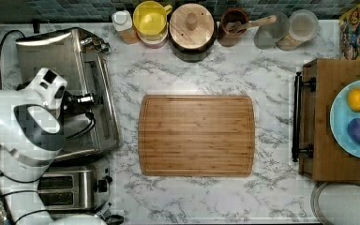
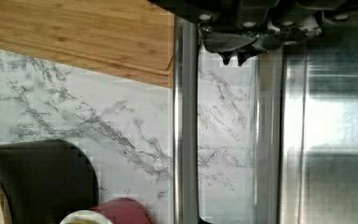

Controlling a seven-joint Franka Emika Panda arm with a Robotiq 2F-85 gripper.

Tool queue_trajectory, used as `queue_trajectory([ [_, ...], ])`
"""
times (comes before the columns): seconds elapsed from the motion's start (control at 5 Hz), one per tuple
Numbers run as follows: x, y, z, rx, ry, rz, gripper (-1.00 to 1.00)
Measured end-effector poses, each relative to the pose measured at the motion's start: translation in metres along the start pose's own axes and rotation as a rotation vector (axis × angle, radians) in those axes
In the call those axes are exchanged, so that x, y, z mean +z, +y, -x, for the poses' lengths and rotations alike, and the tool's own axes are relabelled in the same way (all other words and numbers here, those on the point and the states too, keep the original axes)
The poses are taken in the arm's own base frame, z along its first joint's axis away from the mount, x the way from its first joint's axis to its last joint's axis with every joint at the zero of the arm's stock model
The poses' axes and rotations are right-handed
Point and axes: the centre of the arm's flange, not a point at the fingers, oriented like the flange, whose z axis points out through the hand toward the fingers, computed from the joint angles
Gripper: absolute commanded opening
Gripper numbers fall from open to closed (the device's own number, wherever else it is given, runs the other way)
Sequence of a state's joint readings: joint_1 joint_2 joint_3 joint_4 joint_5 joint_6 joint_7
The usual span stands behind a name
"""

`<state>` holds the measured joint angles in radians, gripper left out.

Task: Close the oven.

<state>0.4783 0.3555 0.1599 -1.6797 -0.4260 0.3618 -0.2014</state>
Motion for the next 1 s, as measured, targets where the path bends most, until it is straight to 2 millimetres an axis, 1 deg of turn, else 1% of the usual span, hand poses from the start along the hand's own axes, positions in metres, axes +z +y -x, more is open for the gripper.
queue_trajectory([
  [0.2,-0.022,0.000,-0.003,0.024,0.048,-0.030,-1.00],
  [0.4,-0.038,0.027,-0.008,0.048,0.012,0.071,-1.00],
  [0.6,-0.061,0.045,-0.017,0.087,0.010,0.086,-1.00],
  [0.8,-0.085,0.053,-0.027,0.112,0.064,0.057,-1.00],
  [1.0,-0.108,0.057,-0.033,0.126,0.111,0.046,-1.00],
])
